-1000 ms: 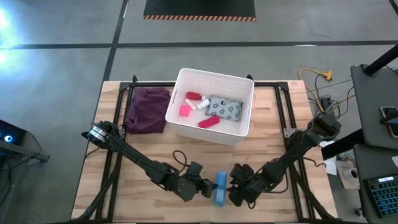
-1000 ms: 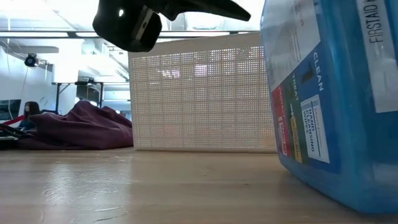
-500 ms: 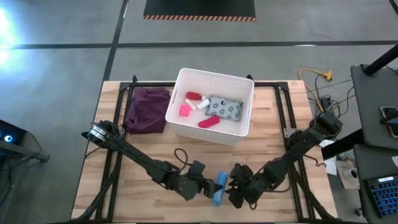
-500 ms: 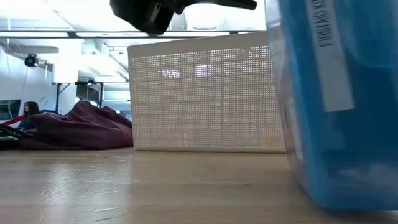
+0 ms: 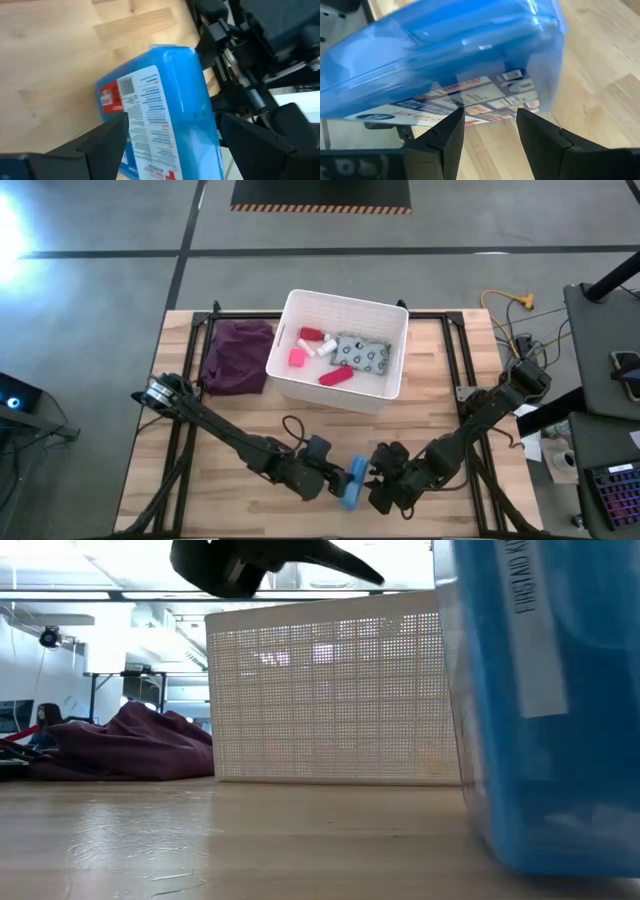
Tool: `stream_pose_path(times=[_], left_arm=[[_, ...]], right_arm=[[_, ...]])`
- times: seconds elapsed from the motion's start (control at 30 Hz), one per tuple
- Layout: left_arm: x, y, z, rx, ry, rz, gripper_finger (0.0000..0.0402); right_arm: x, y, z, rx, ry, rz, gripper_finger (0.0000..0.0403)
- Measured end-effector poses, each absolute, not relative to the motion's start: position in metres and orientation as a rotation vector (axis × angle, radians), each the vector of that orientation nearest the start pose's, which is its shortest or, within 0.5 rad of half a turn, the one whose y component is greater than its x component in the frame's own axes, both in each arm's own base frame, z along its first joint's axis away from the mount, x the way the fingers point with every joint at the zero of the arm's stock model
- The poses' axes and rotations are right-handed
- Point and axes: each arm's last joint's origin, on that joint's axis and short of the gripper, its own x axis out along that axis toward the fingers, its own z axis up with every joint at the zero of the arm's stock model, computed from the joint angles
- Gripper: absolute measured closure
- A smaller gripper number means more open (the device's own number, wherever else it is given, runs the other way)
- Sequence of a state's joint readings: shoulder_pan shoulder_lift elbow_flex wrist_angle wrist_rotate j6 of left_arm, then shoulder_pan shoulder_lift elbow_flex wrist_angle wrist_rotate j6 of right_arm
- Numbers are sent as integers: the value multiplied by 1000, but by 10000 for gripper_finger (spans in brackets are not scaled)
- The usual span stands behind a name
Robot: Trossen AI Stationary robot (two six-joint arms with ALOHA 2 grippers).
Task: Pick & place medical supplies in basket/bin
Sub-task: Put the blue medicine kit into the white bin
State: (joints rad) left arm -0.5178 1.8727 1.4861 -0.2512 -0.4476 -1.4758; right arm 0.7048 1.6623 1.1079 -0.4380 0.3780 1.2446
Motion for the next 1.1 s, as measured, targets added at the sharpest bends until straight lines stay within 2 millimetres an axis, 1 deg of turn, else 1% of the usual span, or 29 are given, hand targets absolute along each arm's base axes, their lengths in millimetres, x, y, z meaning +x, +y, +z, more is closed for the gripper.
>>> stream_pose_path(times=[0.13, 0.27, 0.4, 0.53, 0.67, 0.83, 0.93, 1.1], left_arm=[[381, -201, 259, -1140, 525, 324, 100], [392, -206, 258, -1137, 554, 296, 100], [398, -204, 267, -1091, 579, 320, 100], [395, -200, 274, -1025, 643, 385, 100], [396, -199, 272, -1035, 668, 368, 100], [406, -204, 262, -1086, 668, 299, 100], [409, -205, 261, -1104, 648, 276, 100], [409, -201, 261, -1088, 642, 298, 100]], right_arm=[[259, 209, 204, 651, 886, -270, 229], [260, 210, 204, 655, 882, -266, 229], [262, 211, 206, 668, 862, -245, 229], [263, 212, 208, 676, 844, -230, 229], [263, 211, 209, 667, 832, -233, 229], [262, 211, 209, 643, 840, -227, 229], [262, 211, 209, 640, 844, -223, 229], [262, 211, 209, 638, 834, -233, 229]])
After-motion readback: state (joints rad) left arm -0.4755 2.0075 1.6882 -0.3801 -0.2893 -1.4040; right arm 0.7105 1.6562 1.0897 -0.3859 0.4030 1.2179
